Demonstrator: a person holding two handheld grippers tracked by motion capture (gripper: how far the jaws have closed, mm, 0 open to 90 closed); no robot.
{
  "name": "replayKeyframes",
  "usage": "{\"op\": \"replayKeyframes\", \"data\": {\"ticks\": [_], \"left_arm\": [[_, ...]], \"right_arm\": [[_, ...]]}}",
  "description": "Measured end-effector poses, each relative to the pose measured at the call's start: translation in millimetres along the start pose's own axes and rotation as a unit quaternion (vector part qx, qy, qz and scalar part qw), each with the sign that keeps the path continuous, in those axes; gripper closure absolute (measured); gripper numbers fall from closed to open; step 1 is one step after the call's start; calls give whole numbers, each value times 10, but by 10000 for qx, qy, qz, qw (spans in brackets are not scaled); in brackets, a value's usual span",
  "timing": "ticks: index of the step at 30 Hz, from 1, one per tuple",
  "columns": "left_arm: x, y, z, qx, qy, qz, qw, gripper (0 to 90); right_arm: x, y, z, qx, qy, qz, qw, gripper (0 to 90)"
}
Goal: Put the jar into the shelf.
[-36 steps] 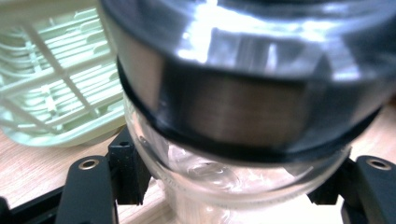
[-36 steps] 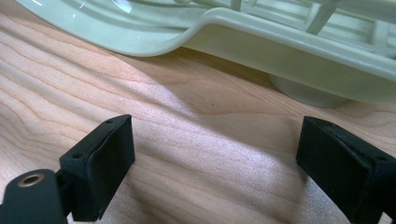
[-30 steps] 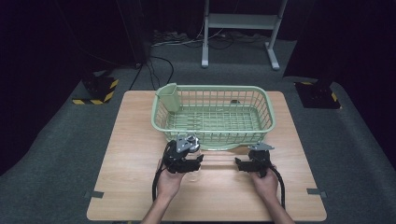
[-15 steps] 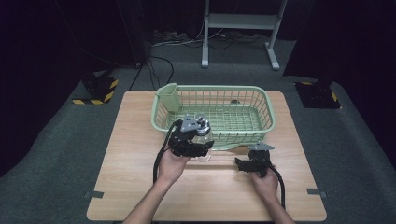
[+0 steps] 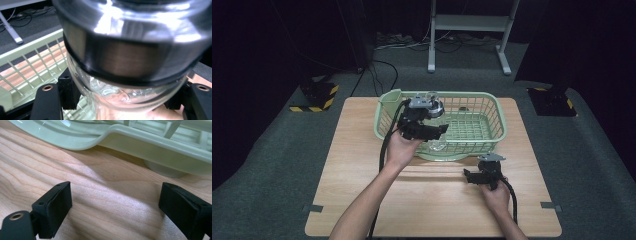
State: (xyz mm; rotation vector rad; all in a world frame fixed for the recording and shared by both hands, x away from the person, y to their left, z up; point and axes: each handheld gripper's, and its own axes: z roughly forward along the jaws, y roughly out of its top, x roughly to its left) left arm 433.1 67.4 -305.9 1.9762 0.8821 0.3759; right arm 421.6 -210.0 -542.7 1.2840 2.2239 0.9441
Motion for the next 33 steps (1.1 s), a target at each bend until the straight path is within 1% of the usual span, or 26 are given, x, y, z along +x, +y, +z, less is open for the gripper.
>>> {"op": "replayKeyframes", "data": {"ticks": [3,6,7,8,10,13,16,21,24,25,26,31,33], "left_arm": [[78,78,84,-7,78,-51,10000,317],[158,143,187,-16,91,-118,9999,317],[158,143,187,-16,91,-118,9999,317],[172,155,221,-5,110,-108,9999,317],[206,174,323,91,175,-37,9998,317],[243,188,433,157,156,-29,9998,317],[284,210,562,253,243,27,9994,317],[390,224,810,441,371,-35,9983,316],[450,213,966,632,472,-4,9969,316],[450,213,966,632,472,-4,9969,316],[493,200,1049,686,503,-30,9964,317],[614,181,1260,710,493,-195,9961,316],[649,182,1340,770,531,-235,9953,316]], "right_arm": [[0,0,0,-3,1,-5,10000,111],[1,-1,0,-1,-1,3,10000,111],[1,-1,0,-1,-1,3,10000,111],[1,-1,0,-1,0,3,10000,111],[0,0,0,-5,6,-4,10000,111],[2,0,0,-6,8,14,10000,111],[2,0,1,-8,4,10,10000,111],[1,0,1,-8,2,5,10000,111],[-1,0,1,-18,5,-10,10000,111],[-1,0,2,-17,-3,-7,10000,111],[-1,0,2,-17,-1,-8,10000,111],[-2,0,2,-22,0,-13,10000,110],[-2,1,3,-21,0,-14,10000,110]]}}
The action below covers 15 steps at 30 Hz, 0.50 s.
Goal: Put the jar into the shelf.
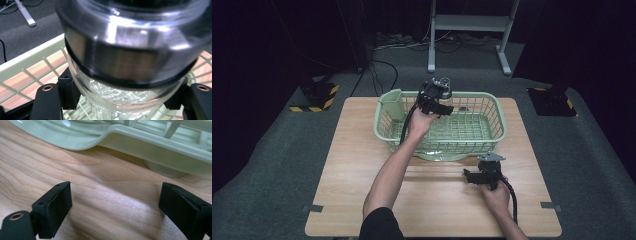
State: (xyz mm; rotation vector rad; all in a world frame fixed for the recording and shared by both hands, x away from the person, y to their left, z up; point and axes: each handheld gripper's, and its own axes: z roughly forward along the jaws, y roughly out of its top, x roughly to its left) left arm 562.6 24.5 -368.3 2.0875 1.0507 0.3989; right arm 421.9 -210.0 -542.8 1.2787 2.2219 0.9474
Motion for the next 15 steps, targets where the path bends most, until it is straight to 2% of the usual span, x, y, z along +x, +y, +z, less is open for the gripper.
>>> {"op": "replayKeyframes", "data": {"ticks": [2,6,11,15], "left_arm": [[28,22,109,86,129,-128,9998,316],[70,48,287,221,237,-339,9989,316],[79,96,485,434,449,-350,9974,316],[84,93,600,525,523,-419,9964,316]], "right_arm": [[1,0,-1,5,0,5,10000,110],[1,0,-1,5,-1,4,10000,110],[2,0,0,1,-1,11,10000,110],[-1,0,-2,15,-2,-7,10000,110]]}}
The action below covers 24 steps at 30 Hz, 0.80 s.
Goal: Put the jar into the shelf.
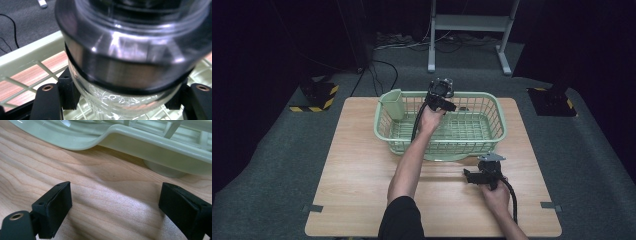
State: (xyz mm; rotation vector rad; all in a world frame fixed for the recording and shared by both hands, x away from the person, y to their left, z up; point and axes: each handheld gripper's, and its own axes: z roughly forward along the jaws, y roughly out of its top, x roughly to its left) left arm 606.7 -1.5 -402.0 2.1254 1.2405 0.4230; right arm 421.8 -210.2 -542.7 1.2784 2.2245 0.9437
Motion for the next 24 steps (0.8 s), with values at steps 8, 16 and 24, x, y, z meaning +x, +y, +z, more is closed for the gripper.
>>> {"op": "replayKeyframes", "data": {"ticks": [8,16,24], "left_arm": [[25,-36,56,107,-77,16,9999,315],[104,-108,0,104,-226,-81,9997,314],[182,-151,-44,123,-381,-275,9988,267]], "right_arm": [[0,-1,2,-10,-1,0,10000,110],[1,-1,1,-13,-2,0,10000,111],[1,-1,1,-11,-1,7,10000,110]]}}
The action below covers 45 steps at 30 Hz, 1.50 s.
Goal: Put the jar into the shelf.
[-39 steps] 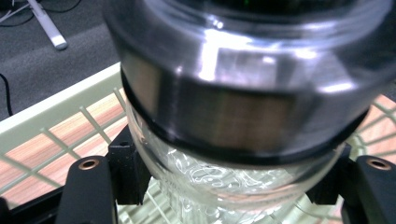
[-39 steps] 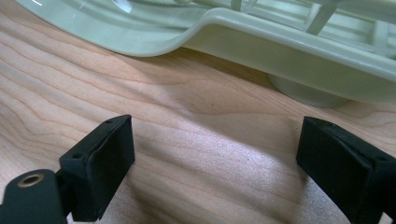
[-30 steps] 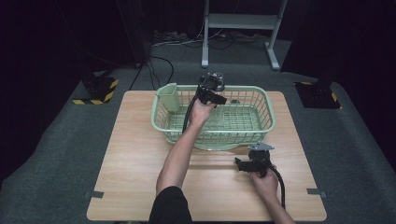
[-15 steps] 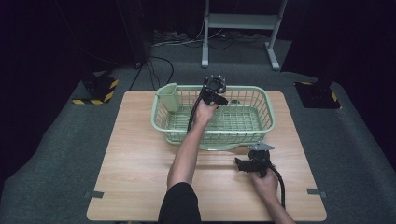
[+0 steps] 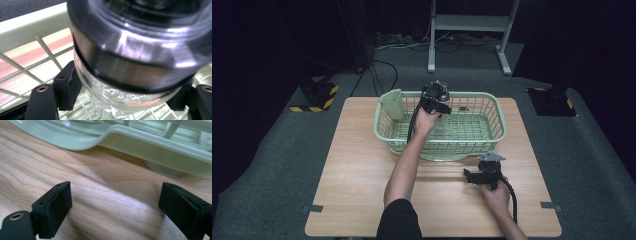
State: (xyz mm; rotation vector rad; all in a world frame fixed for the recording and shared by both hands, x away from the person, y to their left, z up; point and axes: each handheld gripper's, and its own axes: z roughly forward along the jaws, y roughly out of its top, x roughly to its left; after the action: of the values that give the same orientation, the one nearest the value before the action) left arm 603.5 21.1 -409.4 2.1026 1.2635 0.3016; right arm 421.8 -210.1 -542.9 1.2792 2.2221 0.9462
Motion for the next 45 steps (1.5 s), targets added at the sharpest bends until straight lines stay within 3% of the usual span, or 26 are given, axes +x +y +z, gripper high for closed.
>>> {"op": "replayKeyframes", "data": {"ticks": [10,26,32,45], "left_arm": [[-32,8,-108,-84,-67,66,9999,180],[-137,-2,-372,-249,-137,264,9992,125],[-150,-72,-517,-340,-151,361,9987,108],[-110,-243,-770,-577,-116,357,9976,91]], "right_arm": [[0,0,0,0,0,1,10000,110],[0,0,-1,3,-1,-1,10000,111],[-1,0,0,0,-1,-9,10000,111],[3,0,-1,10,2,20,10000,110]]}}
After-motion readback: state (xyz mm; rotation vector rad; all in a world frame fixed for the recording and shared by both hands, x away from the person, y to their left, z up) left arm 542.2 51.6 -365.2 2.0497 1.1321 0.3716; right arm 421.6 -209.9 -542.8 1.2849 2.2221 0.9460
